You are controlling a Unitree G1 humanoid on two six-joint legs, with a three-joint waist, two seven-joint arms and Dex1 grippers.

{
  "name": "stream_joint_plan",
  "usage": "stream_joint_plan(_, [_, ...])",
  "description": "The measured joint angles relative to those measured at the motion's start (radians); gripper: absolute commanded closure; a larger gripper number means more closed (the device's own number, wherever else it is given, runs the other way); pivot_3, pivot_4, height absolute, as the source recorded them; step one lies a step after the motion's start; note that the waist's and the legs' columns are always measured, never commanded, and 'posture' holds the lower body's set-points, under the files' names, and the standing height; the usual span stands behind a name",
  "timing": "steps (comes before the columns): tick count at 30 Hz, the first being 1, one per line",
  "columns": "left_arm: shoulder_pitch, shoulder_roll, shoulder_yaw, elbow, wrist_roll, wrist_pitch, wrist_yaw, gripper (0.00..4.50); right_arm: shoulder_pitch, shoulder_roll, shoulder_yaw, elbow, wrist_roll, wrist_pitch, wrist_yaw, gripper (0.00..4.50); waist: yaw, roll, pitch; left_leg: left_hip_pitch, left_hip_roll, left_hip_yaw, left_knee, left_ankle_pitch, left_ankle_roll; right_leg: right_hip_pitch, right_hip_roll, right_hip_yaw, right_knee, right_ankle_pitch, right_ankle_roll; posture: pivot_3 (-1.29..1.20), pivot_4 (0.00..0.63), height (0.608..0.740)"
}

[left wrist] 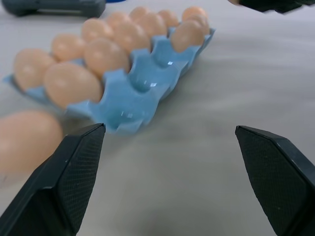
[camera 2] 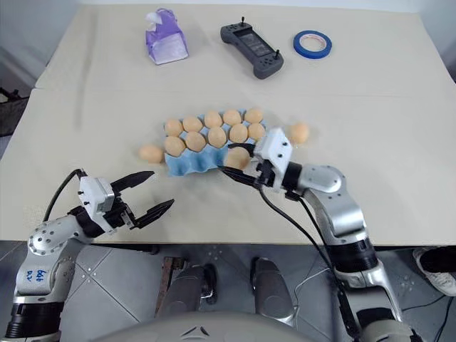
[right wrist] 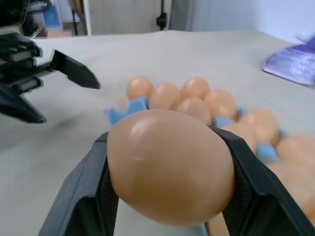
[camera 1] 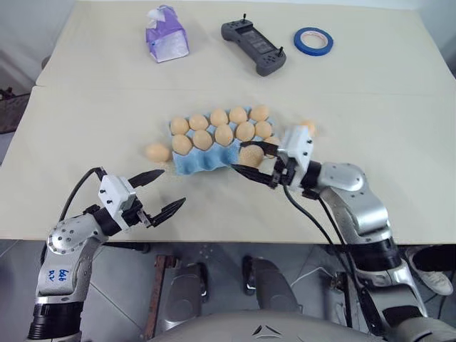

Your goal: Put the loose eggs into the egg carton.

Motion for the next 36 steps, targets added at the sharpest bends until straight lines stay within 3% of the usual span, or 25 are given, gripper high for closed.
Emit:
stream_joint_plan(4, [0.006,-0.004,0.004,-0.014,0.000,0.000,0.017,0.00,-0.090,0.048,0.044,0.138,-0.077,-0.020,-0.030,2.24,-0.001,0.000,0.000,-0.001,-0.001,0.000,0.000,-0.001,0.000,0.000,-0.001,0.000,-0.001,0.000,0.000,0.00,0.150,0.740])
stream_joint_plan(11, [0.032,-0.011,0.005,-0.049,0.000,0.001,0.043,0.00,-0.108,0.085,0.061,0.215,-0.102,-0.020,-0.034,0.05,-0.006,0.000,0.000,-0.001,0.000,0.001,-0.001,-0.001,0.000,-0.002,-0.001,-0.003,0.000,0.000,0.000,0.00,0.150,0.740])
stream_joint_plan(18, [0.030,-0.010,0.002,-0.067,-0.001,0.016,0.043,0.00,-0.021,0.023,0.004,0.064,-0.034,0.024,-0.003,0.05,-0.001,0.000,0.000,-0.001,0.000,0.000,-0.001,-0.001,0.000,-0.001,-0.001,-0.003,-0.001,0.000,0.000,0.00,0.150,0.740])
stream_joint_plan(24, [-0.049,0.009,-0.035,-0.067,-0.014,0.057,-0.001,0.00,0.192,-0.094,-0.199,-0.070,0.028,0.005,-0.030,0.05,0.003,0.000,0.000,-0.001,0.000,0.001,-0.001,-0.003,-0.002,0.000,-0.001,-0.003,-0.002,0.000,0.000,0.00,0.150,0.740])
stream_joint_plan(30, [-0.170,0.001,-0.119,-0.026,-0.017,0.075,-0.049,0.00,0.395,-0.174,-0.453,0.032,0.010,-0.175,-0.089,0.05,0.001,0.000,0.000,0.001,0.000,0.003,0.000,-0.001,0.001,0.002,0.001,-0.001,0.000,0.000,0.000,0.00,0.150,0.740])
stream_joint_plan(36, [-0.272,-0.014,-0.189,0.062,-0.014,0.072,-0.106,0.00,0.477,-0.172,-0.509,0.185,-0.018,-0.302,-0.118,0.05,-0.003,0.000,0.000,0.004,0.001,0.005,0.001,0.001,0.001,0.003,0.004,0.002,0.003,0.000,0.001,0.00,0.150,0.740])
